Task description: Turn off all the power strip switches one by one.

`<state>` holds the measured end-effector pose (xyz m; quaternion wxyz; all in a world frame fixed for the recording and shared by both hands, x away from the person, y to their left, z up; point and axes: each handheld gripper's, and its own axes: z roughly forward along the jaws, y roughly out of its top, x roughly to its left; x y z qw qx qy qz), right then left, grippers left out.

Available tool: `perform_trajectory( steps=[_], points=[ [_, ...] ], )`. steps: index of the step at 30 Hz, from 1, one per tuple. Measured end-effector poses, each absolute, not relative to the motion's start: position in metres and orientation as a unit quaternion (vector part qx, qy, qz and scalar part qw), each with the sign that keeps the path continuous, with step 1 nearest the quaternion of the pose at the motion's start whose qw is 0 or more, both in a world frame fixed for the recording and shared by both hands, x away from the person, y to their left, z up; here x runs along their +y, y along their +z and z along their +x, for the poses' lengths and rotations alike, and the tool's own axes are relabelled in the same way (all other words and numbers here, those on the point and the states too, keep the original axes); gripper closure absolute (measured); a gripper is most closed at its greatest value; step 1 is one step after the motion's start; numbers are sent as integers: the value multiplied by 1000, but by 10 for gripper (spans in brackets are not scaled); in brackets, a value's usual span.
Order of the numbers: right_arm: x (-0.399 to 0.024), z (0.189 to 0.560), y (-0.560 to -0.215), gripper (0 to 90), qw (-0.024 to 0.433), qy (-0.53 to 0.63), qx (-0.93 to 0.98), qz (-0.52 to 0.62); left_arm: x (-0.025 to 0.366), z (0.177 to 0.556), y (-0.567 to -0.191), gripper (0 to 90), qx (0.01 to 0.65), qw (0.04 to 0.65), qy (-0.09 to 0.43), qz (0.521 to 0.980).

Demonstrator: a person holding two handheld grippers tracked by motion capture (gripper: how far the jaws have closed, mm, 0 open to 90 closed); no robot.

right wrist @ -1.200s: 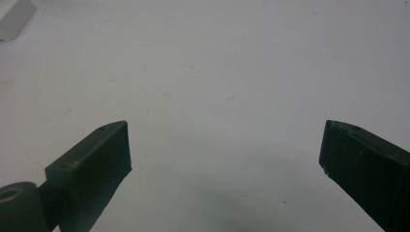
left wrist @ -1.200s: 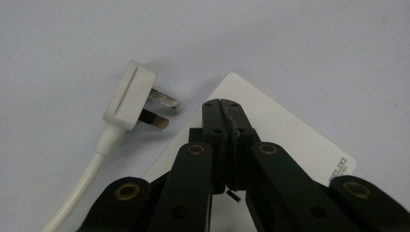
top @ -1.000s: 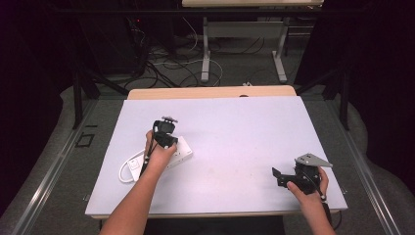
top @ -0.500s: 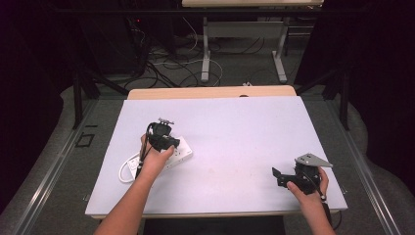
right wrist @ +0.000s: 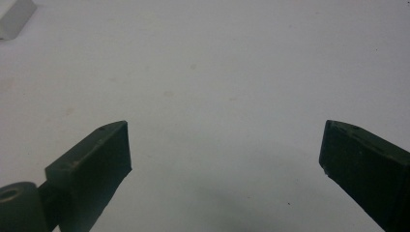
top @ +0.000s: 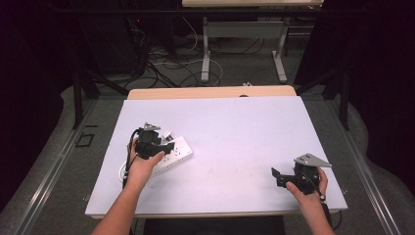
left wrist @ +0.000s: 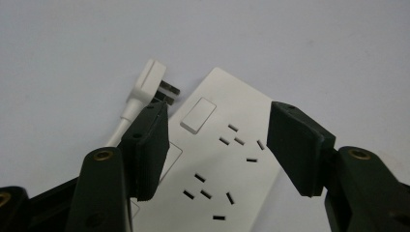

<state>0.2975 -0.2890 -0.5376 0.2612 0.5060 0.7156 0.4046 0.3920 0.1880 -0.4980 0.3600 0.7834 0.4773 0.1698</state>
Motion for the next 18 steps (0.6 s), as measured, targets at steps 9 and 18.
perform_trajectory(
  steps=[9,18],
  points=[
    [-289,298,-537,37,261,403,718,504,212,372,-493,362,490,384,176,763],
    [-289,298,-538,37,262,403,718,504,228,351,-496,144,497,417,182,739]
  ],
)
